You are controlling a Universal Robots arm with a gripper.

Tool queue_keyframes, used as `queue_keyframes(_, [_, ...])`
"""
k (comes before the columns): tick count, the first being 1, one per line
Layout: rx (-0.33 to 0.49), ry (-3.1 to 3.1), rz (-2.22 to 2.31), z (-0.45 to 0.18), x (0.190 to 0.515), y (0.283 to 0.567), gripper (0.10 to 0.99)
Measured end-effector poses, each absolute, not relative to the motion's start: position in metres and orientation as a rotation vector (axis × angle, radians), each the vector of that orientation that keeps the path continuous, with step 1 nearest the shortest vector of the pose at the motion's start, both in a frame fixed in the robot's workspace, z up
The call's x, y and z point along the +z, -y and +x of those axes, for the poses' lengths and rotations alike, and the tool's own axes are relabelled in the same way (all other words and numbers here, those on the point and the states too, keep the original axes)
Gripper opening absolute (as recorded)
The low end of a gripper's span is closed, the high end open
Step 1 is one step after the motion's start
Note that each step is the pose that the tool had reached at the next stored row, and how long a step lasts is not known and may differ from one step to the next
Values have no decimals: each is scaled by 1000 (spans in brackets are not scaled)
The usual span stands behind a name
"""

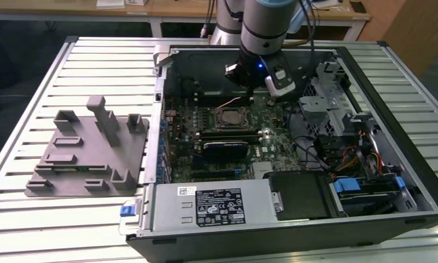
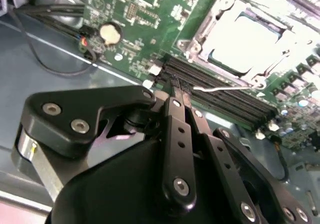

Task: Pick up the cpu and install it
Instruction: 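Install the first cpu locking lever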

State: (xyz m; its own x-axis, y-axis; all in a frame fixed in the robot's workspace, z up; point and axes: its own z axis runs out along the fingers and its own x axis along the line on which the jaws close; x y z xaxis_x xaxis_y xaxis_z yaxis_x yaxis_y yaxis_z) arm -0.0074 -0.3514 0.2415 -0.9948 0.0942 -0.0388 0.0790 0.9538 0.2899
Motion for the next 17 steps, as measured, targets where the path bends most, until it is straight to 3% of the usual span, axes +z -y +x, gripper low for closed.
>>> queue_keyframes(17, [388, -3059, 139, -31, 226, 351, 106])
